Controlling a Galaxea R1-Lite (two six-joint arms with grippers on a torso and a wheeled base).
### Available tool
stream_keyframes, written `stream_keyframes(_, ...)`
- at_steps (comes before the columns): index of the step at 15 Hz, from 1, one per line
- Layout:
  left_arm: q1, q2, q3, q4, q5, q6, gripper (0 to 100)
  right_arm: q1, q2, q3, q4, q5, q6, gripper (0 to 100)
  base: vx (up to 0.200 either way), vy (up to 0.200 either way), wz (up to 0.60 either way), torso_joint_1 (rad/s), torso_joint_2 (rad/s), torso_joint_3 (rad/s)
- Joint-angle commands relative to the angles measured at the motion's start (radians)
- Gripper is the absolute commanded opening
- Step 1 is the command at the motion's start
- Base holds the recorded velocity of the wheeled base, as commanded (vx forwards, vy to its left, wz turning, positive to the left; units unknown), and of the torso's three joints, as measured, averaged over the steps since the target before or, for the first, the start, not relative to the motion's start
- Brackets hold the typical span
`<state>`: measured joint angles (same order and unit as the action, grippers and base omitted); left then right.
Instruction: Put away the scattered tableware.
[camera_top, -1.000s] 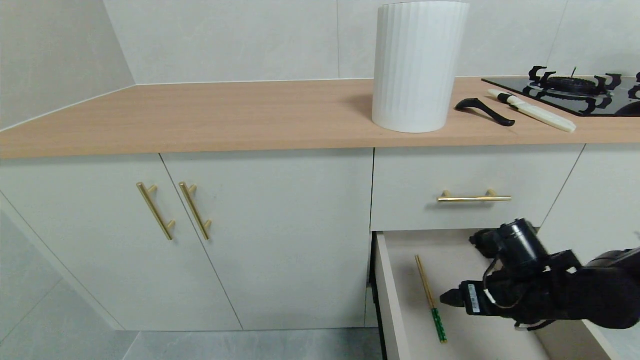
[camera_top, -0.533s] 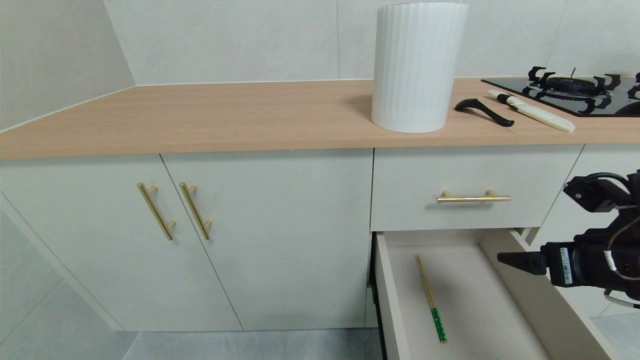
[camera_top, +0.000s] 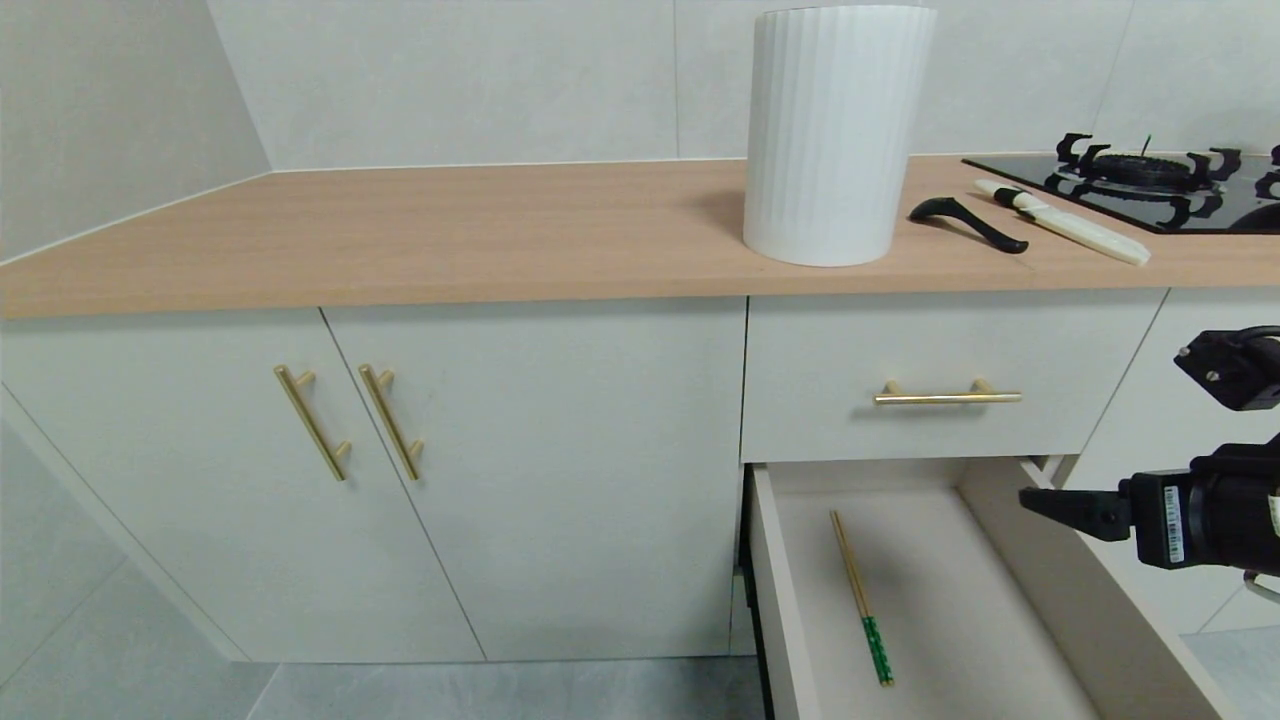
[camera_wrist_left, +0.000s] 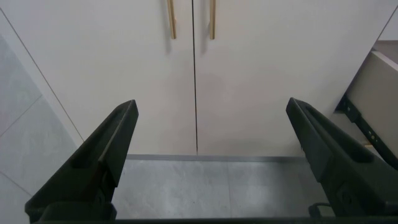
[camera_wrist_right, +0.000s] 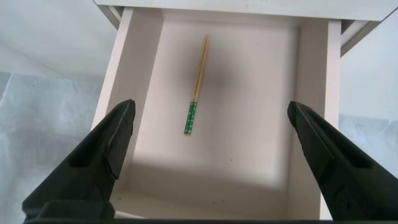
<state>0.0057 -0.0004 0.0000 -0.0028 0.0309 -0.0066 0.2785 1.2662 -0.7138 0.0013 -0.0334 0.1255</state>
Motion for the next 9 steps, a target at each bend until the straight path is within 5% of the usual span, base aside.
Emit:
stream_keyframes(1,0.0,0.0,0.0,0.0,0.0,0.0,100,0.001,-0.001,0.005,-0.001,0.0,-0.012,100,0.0,0.0,0.0,0.0,0.0,0.0)
stream_keyframes(6,0.0,0.0,0.0,0.0,0.001,0.0,100,0.001,-0.001,0.013,-0.001,0.001,-0.029,100,0.0,0.0,0.0,0.07,-0.22,-0.226)
stream_keyframes(9,0.0,0.0,0.0,0.0,0.0,-0.001,100,0.001,-0.001,0.013,-0.001,0.001,-0.029,100,0.0,0.0,0.0,0.131,-0.55,-0.302)
